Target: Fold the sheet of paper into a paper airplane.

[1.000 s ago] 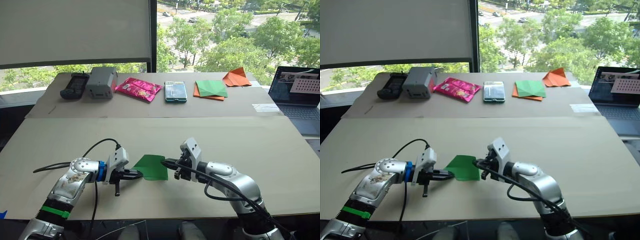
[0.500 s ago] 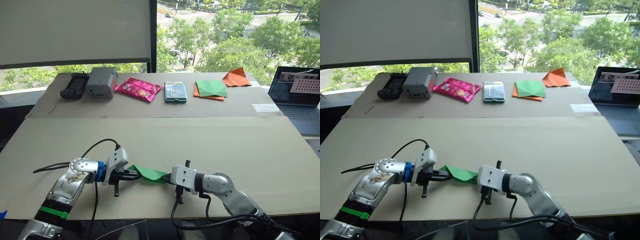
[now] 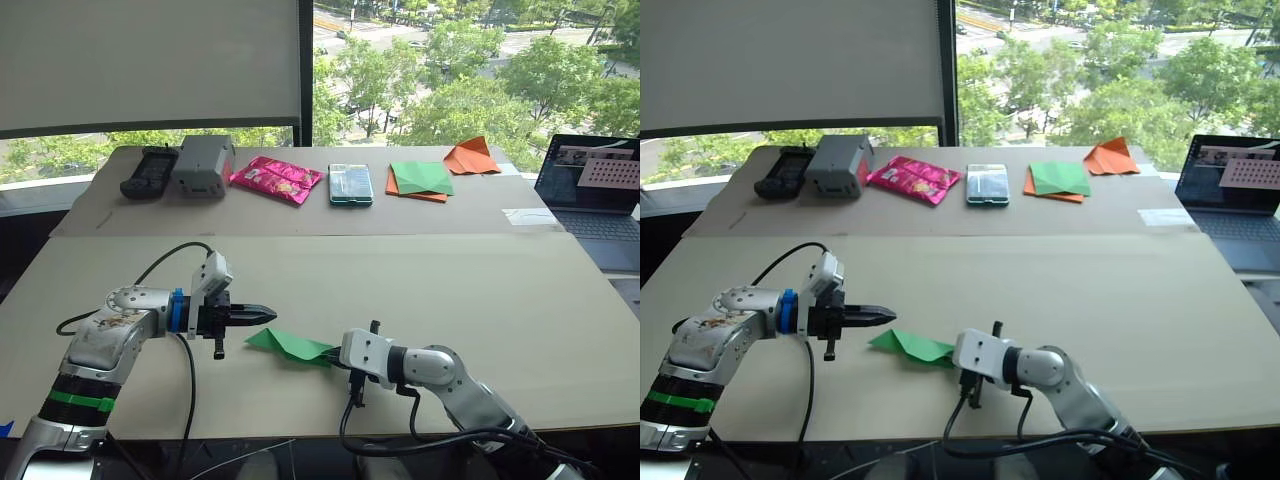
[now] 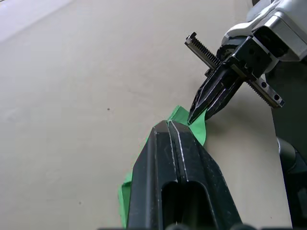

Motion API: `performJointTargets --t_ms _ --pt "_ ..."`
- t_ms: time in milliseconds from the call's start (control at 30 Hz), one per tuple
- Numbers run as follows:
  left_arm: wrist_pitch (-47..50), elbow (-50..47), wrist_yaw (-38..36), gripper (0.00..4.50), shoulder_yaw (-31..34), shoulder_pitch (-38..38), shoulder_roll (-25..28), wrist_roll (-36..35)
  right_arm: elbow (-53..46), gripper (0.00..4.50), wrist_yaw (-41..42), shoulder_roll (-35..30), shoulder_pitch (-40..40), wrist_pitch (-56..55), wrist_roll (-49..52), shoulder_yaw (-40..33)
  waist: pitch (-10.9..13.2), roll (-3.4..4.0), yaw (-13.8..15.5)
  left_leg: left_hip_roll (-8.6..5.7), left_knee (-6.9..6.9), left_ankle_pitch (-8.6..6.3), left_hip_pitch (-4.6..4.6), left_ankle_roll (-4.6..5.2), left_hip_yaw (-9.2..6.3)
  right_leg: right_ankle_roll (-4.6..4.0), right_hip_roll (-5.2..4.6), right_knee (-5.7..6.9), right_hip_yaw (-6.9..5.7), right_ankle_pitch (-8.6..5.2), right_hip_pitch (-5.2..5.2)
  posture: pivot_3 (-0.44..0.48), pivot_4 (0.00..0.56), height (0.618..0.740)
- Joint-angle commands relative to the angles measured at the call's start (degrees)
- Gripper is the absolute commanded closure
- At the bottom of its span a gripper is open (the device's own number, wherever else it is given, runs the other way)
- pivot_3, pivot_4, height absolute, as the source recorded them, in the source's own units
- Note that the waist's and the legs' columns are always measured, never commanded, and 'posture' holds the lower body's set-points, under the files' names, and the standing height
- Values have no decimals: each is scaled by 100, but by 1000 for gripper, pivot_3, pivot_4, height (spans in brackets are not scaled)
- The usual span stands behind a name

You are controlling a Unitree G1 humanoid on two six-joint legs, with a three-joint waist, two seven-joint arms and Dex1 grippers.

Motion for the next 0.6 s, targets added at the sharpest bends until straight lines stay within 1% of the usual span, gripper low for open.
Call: performJointTargets --t_ms 33,133,300,433,600 --pt "-293 109 152 4500 -285 62 -175 298 28 4454 34 15 14 166 -92 12 -2 3 -1 0 0 0 -1 0 0 0 1 2 1 0 0 0 150 740" --pt "-589 254 119 4500 -521 175 -179 567 -35 4454 36 26 31 236 -101 20 -1 2 -11 1 -1 0 0 1 -3 0 7 5 1 1 -1 0 150 740" --pt "-1106 565 78 4500 -736 311 -86 1000 -163 4454 78 35 50 461 -25 -15 -2 1 5 1 1 0 0 0 -4 -1 7 3 2 0 -2 0 150 740" --pt "-1402 770 191 4500 -817 302 -174 1241 -278 4454 101 81 29 688 59 -33 -3 2 14 1 2 0 0 0 -3 -2 7 2 2 0 -2 0 150 740" --pt "-1696 894 116 4500 -940 342 -148 1434 -431 4454 222 47 12 939 168 -37 -17 10 17 1 3 0 0 0 -3 -2 7 2 2 0 -1 0 150 740"
